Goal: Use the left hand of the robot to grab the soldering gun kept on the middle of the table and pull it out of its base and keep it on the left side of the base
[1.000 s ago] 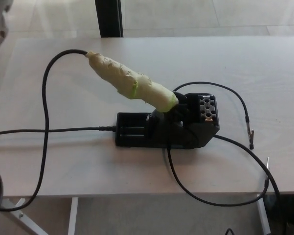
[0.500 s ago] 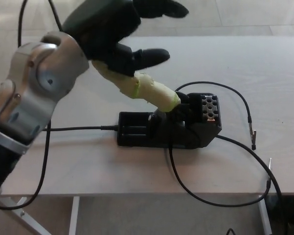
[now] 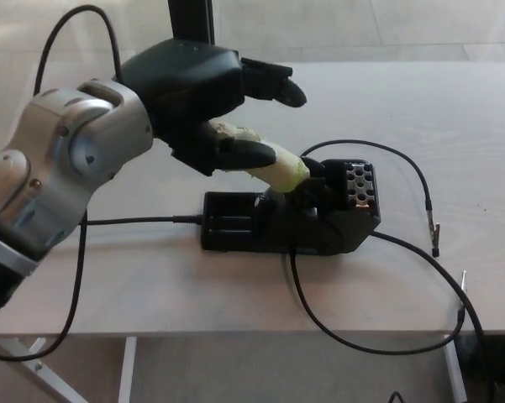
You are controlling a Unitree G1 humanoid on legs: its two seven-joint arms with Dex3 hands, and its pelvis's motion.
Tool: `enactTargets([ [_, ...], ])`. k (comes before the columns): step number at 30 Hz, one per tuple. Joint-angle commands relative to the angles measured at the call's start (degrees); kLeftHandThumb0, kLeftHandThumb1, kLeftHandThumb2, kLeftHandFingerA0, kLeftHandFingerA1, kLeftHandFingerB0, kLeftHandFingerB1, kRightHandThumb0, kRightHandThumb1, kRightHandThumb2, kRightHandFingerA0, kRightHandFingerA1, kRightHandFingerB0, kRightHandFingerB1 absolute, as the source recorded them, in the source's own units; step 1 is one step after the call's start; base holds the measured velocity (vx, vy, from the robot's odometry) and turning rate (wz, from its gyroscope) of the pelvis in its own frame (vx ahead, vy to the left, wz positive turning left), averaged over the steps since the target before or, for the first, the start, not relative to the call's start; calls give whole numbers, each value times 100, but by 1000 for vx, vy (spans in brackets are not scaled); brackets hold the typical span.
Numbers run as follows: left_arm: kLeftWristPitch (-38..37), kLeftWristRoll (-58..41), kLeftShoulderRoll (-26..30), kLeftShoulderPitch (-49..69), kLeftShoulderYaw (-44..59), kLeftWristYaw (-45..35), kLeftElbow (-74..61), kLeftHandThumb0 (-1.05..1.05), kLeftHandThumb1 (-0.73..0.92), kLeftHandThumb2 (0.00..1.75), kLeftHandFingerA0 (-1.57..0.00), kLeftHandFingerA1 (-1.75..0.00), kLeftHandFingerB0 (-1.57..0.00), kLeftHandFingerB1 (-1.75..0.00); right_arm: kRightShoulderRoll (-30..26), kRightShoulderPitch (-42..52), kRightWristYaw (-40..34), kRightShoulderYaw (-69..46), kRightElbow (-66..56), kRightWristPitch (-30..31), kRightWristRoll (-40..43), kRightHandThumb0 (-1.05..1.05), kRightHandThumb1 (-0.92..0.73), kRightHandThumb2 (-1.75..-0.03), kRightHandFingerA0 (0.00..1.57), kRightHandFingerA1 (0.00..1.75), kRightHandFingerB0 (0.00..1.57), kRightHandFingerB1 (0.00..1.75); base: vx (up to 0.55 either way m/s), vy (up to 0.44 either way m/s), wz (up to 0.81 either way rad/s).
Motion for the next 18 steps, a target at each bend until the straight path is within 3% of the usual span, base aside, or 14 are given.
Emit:
enactTargets([
  [1,-330,688,418,-107,-130,-467,-67,-80,92,73,-21,-53,-33,-38,-195,-53,-82,27,2,-24,53,-50,-66,-61,32,57,28,30,0,0,0],
  [4,-602,1446,790,-180,-403,-501,-80,-87,92,77,-9,-46,-31,-35,-217,-76,-70,16,31,-53,77,-50,-65,-60,33,58,28,30,0,0,0],
  [5,-659,1672,892,-216,-493,-523,-87,-86,78,116,-6,-47,-24,-48,-226,-77,-82,31,16,-45,62,-51,-65,-60,34,59,28,30,0,0,0],
  [6,-631,1886,971,-252,-574,-592,-118,-81,74,117,0,-38,-18,-48,-238,-94,-63,35,14,-36,61,-51,-65,-60,33,59,28,30,0,0,0],
  [7,-558,2106,1033,-283,-667,-701,-173,-88,92,72,0,-31,-27,-35,-237,-95,-52,27,19,-35,70,-52,-65,-60,34,60,28,31,0,0,0],
  [8,-583,2321,1117,-302,-750,-745,-206,-82,82,79,0,-1,-23,-38,-238,-88,-54,42,0,-46,54,-51,-66,-60,33,58,28,30,0,0,0],
  [9,-606,2470,1173,-281,-792,-686,-225,-101,75,105,0,-15,-18,-46,-236,-77,-57,47,-26,-48,48,-51,-66,-60,33,58,28,30,0,0,0],
  [10,-585,2550,1190,-261,-810,-664,-251,-83,81,65,0,0,-20,-36,-240,-78,-49,43,-35,-38,53,-51,-66,-60,33,58,28,30,0,0,0],
  [11,-528,2685,1208,-251,-850,-697,-301,-97,68,99,0,-18,-15,-41,-250,-91,-40,40,-35,-23,55,-51,-65,-60,36,59,28,30,0,0,0],
  [12,-501,2871,1230,-272,-916,-742,-348,-87,65,86,0,0,-4,-29,-252,-99,-41,44,-37,-28,49,-51,-65,-60,35,59,29,30,0,0,0],
  [15,-430,3457,1236,-278,-1072,-591,-435,-84,59,83,0,0,-10,-21,-245,-119,-40,12,-9,-34,77,-51,-63,-60,38,62,30,31,0,0,0],
  [16,-368,3810,1244,-290,-1167,-574,-483,-89,58,94,0,-14,-12,-18,-250,-129,-56,27,-12,-26,60,-51,-63,-59,38,61,30,31,0,0,0],
  [17,-237,4048,1189,-265,-1188,-512,-572,-79,54,91,-37,-85,-7,-20,-255,-141,-65,38,16,-42,44,-50,-65,-59,37,58,31,30,0,0,0],
  [18,-234,4058,1189,-263,-1182,-507,-569,-79,54,91,-37,-85,-7,-20,-256,-152,-68,41,14,-40,41,-50,-65,-59,37,58,31,30,0,0,0],
])
